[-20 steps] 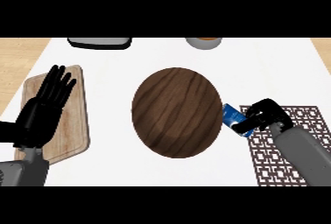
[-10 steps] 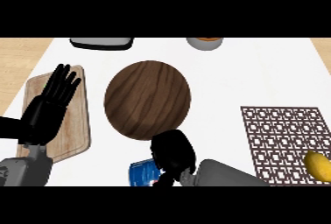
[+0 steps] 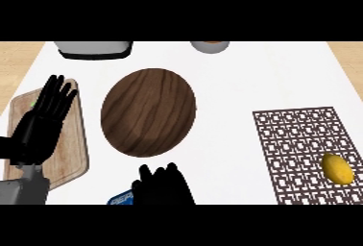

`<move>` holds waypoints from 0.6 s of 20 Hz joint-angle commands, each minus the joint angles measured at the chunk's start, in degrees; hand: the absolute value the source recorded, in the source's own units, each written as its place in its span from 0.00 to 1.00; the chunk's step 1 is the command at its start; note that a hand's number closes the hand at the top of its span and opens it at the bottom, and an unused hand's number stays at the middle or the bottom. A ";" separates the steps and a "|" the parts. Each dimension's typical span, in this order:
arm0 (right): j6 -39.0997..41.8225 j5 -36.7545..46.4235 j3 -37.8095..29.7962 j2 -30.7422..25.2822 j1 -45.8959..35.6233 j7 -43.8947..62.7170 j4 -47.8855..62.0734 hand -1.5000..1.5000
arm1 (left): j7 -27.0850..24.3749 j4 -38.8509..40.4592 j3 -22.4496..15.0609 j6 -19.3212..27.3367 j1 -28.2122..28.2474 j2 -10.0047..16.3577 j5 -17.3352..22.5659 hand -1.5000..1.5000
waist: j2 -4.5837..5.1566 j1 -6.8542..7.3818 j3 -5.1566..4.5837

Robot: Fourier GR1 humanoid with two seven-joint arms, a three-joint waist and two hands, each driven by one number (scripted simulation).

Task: Pick the can from the placemat and place it in the bowl

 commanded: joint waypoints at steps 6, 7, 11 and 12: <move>9.97 7.46 -11.77 -0.26 -1.62 10.84 -9.09 1.00 | 0.23 -1.09 1.48 -0.20 0.29 0.28 0.53 0.50 | 0.34 -0.24 0.01; 8.82 9.60 -10.48 0.35 0.33 11.12 -10.15 1.00 | -0.19 0.39 1.29 -0.20 -0.71 -0.12 0.11 0.50 | 0.40 -0.40 0.02; 5.89 9.81 -19.16 -3.84 2.31 3.19 -8.00 1.00 | -2.16 -2.90 -0.89 -0.38 3.74 -2.35 -1.29 0.50 | 0.55 0.27 0.06; 5.24 11.02 -19.50 -1.78 2.41 3.32 -6.26 1.00 | 1.77 -1.55 3.32 -2.69 0.42 2.33 2.24 0.50 | 0.59 0.31 0.05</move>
